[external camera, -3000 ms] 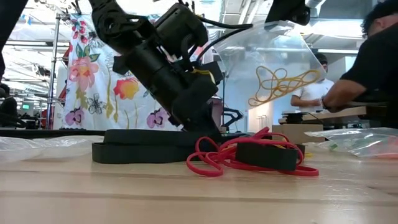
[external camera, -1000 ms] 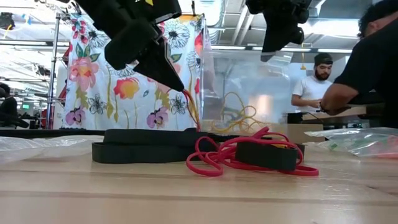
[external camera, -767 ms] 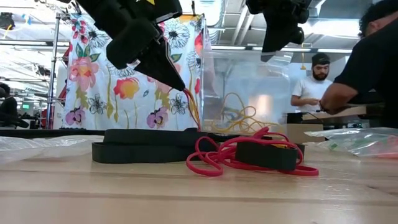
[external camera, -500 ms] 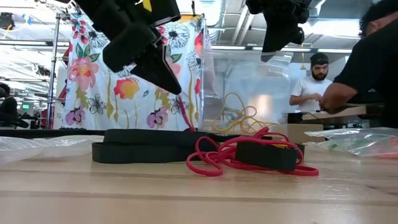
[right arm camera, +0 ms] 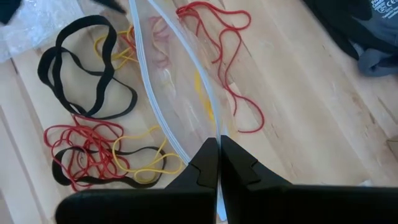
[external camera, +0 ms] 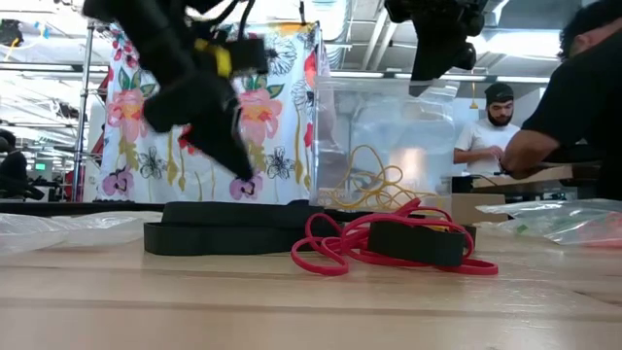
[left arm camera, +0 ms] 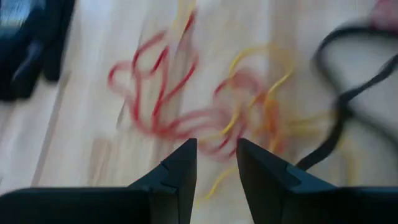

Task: Sort rubber bands
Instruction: Put the yellow rubber band into the transparent zip bag

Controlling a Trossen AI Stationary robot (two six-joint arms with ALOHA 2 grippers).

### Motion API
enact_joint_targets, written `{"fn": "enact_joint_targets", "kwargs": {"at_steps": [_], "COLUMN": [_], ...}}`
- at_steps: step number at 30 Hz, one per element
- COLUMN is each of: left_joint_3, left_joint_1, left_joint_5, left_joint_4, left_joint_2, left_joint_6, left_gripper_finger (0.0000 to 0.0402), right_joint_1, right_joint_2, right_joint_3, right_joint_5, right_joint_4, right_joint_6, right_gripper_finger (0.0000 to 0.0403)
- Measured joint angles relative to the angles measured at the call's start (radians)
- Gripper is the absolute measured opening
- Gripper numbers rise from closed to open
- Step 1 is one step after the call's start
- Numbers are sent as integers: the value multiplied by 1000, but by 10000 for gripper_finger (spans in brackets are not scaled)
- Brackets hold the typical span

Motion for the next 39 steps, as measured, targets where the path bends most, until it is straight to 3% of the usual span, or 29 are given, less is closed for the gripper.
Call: {"fn": "enact_joint_targets", "kwargs": {"at_steps": [9,13,17,23,31,34,37,39], "left_joint_3": [-141,-181,-185,-186,-183,-182,-173,-175], "left_joint_1": [103,126,132,142,188,193,193,192], "left_joint_5": [-26,68,130,118,131,137,154,155], "left_joint_4": [85,222,288,276,357,355,326,309], "left_joint_2": [0,0,0,3,128,137,106,74], "left_joint_6": [-14,34,72,75,82,82,88,89], "left_gripper_finger": [111,111,111,111,110,85,24,10], "right_joint_1": [1,1,0,0,1,7,6,6], "right_joint_2": [-1,-1,-1,-1,-1,-1,-1,-1], "right_joint_3": [0,0,0,0,0,0,0,0], "right_joint_5": [-1,-1,-2,-7,-28,-29,-31,-31], "right_joint_4": [-2,-2,-2,-3,-6,-7,-8,-10], "right_joint_6": [-8,-9,-11,-11,-10,-11,-23,-24], "right_gripper_finger": [5,5,5,5,5,5,5,5]}}
